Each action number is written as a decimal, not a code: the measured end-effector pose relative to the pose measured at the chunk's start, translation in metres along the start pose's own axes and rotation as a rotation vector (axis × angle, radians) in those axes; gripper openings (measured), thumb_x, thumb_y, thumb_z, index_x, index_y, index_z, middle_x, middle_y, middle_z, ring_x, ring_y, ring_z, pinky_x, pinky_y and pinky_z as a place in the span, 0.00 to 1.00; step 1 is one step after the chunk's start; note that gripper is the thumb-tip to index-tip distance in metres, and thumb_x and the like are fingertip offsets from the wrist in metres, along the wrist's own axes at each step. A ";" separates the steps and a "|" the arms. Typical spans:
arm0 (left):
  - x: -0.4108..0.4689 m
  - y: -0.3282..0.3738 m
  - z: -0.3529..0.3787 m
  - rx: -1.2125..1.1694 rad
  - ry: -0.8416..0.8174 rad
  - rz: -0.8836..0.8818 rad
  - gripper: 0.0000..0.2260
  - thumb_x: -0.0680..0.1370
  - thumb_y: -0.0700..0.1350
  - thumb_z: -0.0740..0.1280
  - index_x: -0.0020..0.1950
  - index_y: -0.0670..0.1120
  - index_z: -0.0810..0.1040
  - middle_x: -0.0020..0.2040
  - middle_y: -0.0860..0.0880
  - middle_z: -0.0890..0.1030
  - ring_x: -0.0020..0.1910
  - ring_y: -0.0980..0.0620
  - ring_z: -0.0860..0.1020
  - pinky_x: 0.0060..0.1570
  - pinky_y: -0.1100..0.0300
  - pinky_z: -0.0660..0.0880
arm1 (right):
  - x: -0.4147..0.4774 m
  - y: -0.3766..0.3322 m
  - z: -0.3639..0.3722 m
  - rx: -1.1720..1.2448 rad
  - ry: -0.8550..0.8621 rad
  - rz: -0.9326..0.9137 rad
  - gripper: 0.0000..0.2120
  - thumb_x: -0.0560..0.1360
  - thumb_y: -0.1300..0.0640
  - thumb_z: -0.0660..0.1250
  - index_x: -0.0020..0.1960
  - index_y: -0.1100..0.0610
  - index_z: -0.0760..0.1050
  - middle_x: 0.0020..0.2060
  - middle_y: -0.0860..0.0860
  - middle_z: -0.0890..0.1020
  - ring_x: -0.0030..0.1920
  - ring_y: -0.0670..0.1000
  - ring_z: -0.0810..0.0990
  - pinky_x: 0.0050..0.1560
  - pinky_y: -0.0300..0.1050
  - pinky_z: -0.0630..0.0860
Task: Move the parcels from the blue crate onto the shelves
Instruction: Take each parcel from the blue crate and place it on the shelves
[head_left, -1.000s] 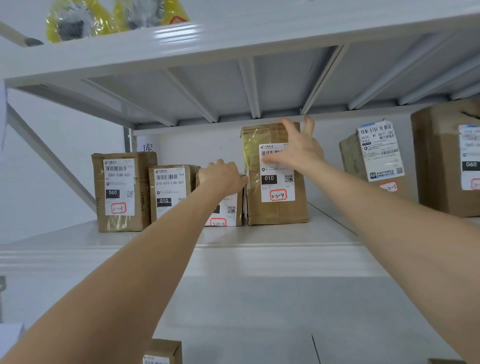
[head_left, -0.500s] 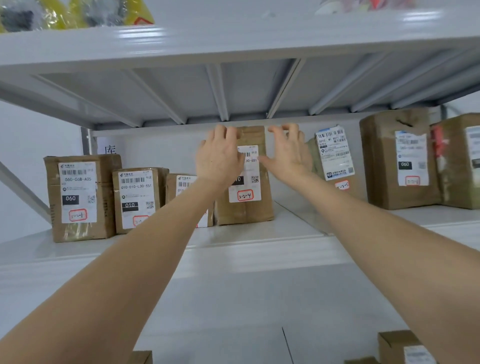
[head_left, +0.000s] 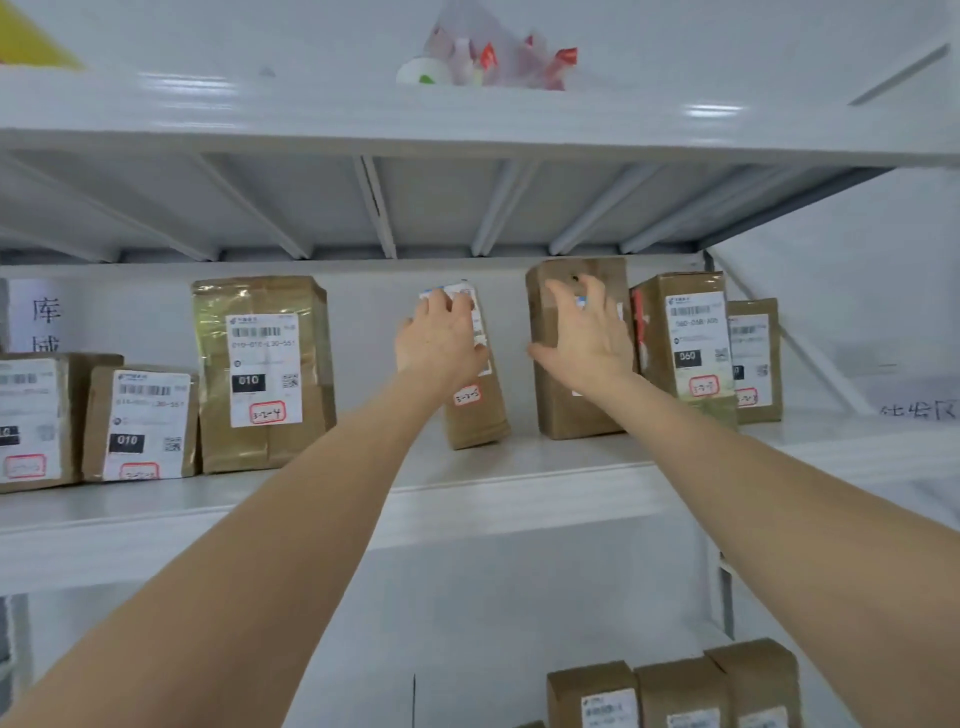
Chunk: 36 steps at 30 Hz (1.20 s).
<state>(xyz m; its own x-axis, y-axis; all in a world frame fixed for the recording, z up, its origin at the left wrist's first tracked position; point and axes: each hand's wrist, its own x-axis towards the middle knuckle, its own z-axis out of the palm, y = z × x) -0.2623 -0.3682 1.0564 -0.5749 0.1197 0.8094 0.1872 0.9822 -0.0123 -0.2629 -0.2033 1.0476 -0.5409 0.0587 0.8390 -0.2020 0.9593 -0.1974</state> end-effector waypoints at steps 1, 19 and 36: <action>0.002 0.009 0.002 0.014 0.004 -0.009 0.24 0.76 0.51 0.65 0.69 0.45 0.64 0.65 0.43 0.68 0.64 0.43 0.67 0.58 0.51 0.67 | 0.004 0.012 -0.003 0.003 -0.011 0.004 0.37 0.71 0.45 0.70 0.75 0.48 0.56 0.75 0.56 0.53 0.72 0.60 0.58 0.68 0.54 0.64; 0.087 0.013 0.036 0.279 0.011 -0.211 0.32 0.74 0.65 0.61 0.70 0.46 0.62 0.66 0.43 0.69 0.66 0.42 0.66 0.63 0.43 0.64 | 0.117 0.042 0.030 -0.081 -0.030 0.017 0.51 0.62 0.27 0.67 0.76 0.48 0.52 0.77 0.52 0.51 0.75 0.64 0.47 0.69 0.73 0.49; 0.082 -0.012 0.026 0.207 0.001 -0.249 0.27 0.76 0.57 0.65 0.69 0.43 0.64 0.65 0.43 0.69 0.65 0.42 0.67 0.53 0.51 0.70 | 0.111 -0.001 0.039 0.044 -0.016 0.022 0.39 0.63 0.31 0.67 0.69 0.48 0.66 0.68 0.52 0.68 0.69 0.61 0.61 0.61 0.63 0.67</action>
<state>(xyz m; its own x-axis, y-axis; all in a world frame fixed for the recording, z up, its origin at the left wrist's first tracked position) -0.3323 -0.3664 1.1078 -0.5821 -0.1283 0.8029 -0.1257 0.9898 0.0670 -0.3546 -0.2088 1.1215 -0.5587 0.0749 0.8260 -0.2257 0.9446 -0.2384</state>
